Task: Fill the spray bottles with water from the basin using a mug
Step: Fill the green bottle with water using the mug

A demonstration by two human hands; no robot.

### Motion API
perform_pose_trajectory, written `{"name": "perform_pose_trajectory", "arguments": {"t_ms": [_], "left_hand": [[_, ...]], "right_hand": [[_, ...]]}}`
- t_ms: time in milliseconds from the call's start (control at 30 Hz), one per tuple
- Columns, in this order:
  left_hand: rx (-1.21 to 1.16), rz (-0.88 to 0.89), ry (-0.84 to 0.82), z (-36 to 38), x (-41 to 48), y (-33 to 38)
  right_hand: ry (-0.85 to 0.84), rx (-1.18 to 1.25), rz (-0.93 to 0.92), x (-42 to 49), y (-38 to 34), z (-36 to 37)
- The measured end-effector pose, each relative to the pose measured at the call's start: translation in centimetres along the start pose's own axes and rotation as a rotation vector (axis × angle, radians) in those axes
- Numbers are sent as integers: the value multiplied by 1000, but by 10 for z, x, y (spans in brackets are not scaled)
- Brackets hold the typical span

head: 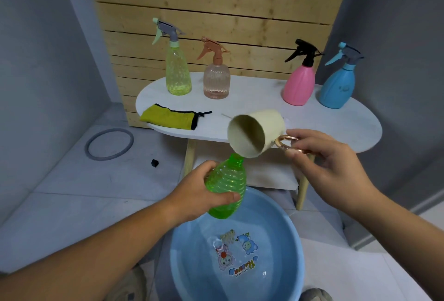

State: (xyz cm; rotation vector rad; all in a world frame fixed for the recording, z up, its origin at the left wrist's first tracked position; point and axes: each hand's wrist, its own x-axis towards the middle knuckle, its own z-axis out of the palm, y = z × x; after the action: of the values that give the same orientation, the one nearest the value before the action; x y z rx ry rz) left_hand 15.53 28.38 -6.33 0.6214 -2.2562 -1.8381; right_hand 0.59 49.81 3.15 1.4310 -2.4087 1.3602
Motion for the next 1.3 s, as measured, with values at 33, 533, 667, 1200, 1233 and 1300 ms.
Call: {"name": "perform_pose_trajectory", "arguments": {"t_ms": [33, 533, 667, 1200, 1233, 1300], "left_hand": [[-6, 2, 6, -1, 0, -2], [4, -37, 85, -4, 3, -61], [42, -50, 93, -1, 5, -84], [28, -138, 118, 4, 21, -127], [26, -139, 117, 4, 21, -127], [19, -140, 108, 5, 22, -126]], "right_hand": [[-5, 104, 109, 0, 3, 2], [-512, -182, 710, -53, 144, 119], [-610, -382, 663, -77, 173, 161], [-749, -592, 469, -111, 223, 205], [-754, -589, 466, -112, 222, 207], [-746, -595, 459, -113, 221, 210]]}}
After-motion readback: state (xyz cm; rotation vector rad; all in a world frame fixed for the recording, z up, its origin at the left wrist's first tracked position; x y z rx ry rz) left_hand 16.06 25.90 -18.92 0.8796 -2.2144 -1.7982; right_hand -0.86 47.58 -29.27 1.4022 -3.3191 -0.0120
